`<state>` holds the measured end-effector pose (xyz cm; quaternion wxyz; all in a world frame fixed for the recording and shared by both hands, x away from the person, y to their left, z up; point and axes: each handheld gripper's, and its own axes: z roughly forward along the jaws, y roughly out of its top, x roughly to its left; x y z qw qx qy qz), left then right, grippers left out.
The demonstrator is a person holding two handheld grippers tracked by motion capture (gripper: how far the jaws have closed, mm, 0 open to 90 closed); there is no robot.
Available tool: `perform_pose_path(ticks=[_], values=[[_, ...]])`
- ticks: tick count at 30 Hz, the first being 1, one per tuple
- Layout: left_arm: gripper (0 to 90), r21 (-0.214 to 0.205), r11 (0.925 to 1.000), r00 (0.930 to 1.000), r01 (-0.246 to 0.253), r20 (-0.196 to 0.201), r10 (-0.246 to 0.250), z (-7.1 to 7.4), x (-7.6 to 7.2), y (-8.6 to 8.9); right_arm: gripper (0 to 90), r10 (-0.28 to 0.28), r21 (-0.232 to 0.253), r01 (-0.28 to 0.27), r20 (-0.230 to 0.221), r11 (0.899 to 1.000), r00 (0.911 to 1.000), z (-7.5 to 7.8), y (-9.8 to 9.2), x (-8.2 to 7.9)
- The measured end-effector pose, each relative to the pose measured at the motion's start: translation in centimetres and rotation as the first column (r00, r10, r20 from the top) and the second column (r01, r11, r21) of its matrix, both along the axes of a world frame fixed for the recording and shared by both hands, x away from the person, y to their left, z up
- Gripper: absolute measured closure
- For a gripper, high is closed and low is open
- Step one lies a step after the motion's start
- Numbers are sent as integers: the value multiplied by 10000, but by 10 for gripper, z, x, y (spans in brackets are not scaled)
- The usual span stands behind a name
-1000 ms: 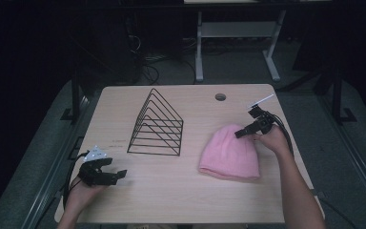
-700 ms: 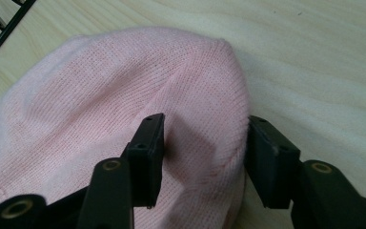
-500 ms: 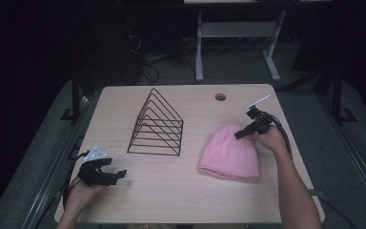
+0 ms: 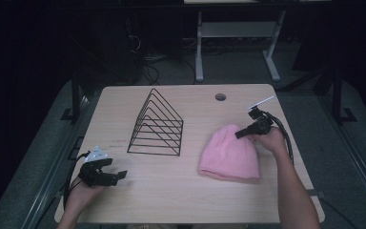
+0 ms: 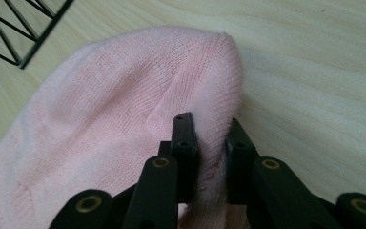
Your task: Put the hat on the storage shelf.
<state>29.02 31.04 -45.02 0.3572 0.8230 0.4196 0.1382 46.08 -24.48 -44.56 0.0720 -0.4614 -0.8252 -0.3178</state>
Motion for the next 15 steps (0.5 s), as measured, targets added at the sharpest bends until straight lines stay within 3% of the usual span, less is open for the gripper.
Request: perform_pose_path(ticks=[15], values=[[180,11,10000,10000,26,28,-26,2,0,2,795,162,950,-233,745,9952,9971,35,-2,-21]])
